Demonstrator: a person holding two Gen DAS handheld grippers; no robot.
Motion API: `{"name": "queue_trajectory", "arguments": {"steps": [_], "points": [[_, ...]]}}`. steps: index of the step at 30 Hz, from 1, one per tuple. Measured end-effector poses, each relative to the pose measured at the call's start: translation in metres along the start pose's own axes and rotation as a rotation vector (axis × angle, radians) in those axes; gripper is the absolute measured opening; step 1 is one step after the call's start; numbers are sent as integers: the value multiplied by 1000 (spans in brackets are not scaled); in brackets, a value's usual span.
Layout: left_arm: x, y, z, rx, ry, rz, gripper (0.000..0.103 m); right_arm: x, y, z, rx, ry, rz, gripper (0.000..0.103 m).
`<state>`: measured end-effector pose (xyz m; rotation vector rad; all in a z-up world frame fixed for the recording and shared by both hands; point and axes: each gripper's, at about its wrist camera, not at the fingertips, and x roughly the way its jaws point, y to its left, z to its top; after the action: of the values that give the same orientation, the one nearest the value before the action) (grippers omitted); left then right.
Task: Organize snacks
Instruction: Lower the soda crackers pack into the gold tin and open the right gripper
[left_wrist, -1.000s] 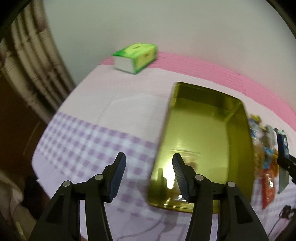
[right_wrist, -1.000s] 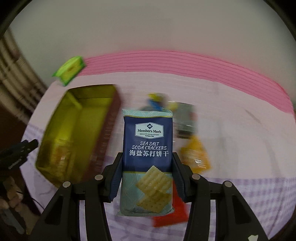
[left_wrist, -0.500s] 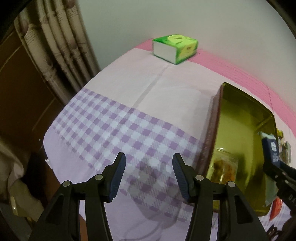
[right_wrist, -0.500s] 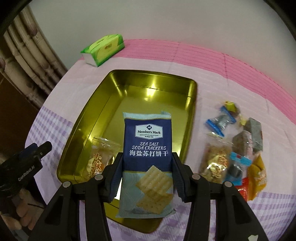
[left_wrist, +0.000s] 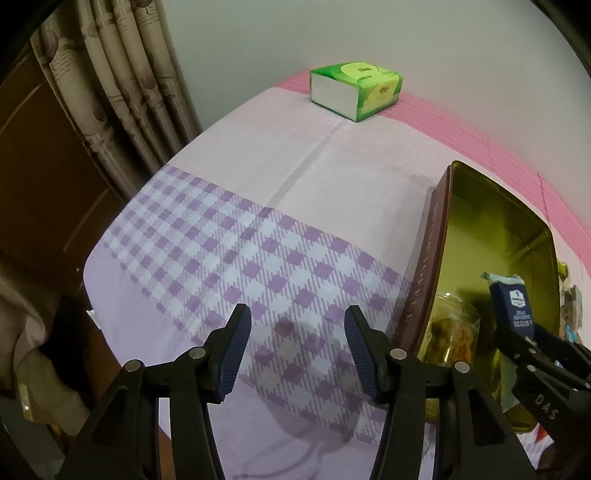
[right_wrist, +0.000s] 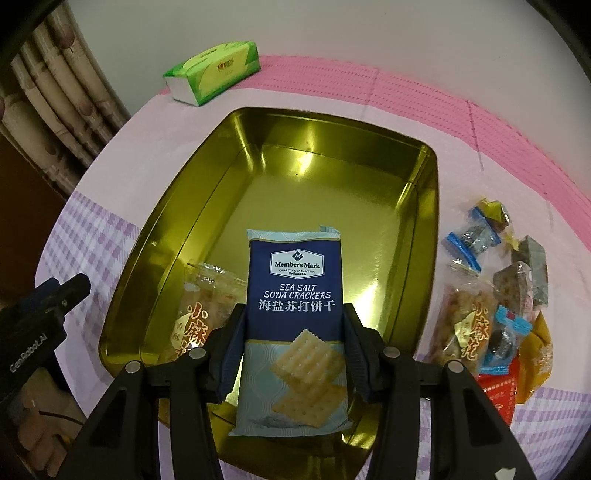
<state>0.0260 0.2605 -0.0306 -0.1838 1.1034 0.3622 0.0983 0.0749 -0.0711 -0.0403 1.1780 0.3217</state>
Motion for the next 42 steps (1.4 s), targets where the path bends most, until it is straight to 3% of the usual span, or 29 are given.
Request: {"name": "queue_trajectory", "arguments": {"steps": [29,42], "points": [[1,-9,-3,37,5,-7,54,11,7,0,-23,31,8,49],[1,-13,-4,58,-3,3,54,-22,-3,1,-38,-52,37,48]]}}
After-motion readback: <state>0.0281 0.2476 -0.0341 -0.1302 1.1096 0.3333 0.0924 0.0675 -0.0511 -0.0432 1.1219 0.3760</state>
